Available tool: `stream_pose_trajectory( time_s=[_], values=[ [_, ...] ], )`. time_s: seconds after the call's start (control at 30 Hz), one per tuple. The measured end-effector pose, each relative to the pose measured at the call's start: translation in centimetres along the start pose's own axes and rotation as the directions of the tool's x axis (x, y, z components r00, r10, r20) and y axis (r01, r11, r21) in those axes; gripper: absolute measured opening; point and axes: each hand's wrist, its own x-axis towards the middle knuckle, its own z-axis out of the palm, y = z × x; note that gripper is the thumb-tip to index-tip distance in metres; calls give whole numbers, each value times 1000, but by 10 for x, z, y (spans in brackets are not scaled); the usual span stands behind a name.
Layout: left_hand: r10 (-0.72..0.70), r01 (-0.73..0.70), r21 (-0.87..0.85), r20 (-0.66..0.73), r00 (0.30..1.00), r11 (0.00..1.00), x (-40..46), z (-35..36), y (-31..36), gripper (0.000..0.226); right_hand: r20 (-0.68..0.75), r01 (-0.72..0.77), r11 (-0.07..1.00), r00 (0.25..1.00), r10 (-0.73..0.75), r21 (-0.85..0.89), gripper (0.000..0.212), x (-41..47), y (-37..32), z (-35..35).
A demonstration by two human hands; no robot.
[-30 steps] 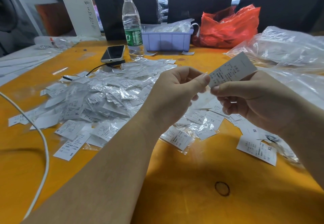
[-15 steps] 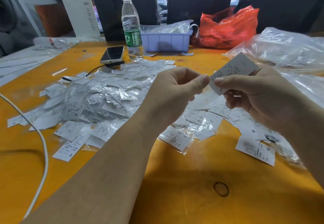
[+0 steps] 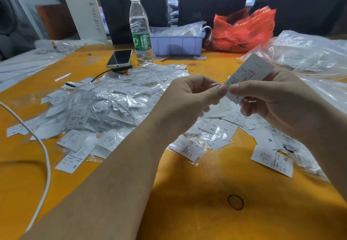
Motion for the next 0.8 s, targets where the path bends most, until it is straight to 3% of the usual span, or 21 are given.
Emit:
stream_pose_trajectory(
  time_s=[0.27,0.43,0.53,0.63,0.8],
  values=[
    [-15,17,-32,56,998,999,-1,-1,1,8,-13,6,1000,1000,-6,12,8,-1,-1,0],
    [-17,19,-31,53,998,999,-1,-1,0,23,-53,44,999,998,-46,-29,11,-2,-2,-1],
    [-15,17,-53,50,999,998,-1,-1,0,19,-64,40,998,997,-44,-50,16,-1,-3,-3],
    [-16,21,-76,54,998,997,-1,-2,1,12,-9,13,998,1000,-14,-67,4,0,-4,-7],
    [-20,27,-108,66,998,994,-2,-1,3,5,87,13,991,996,-1,-135,7,-1,-6,-8]
  ],
)
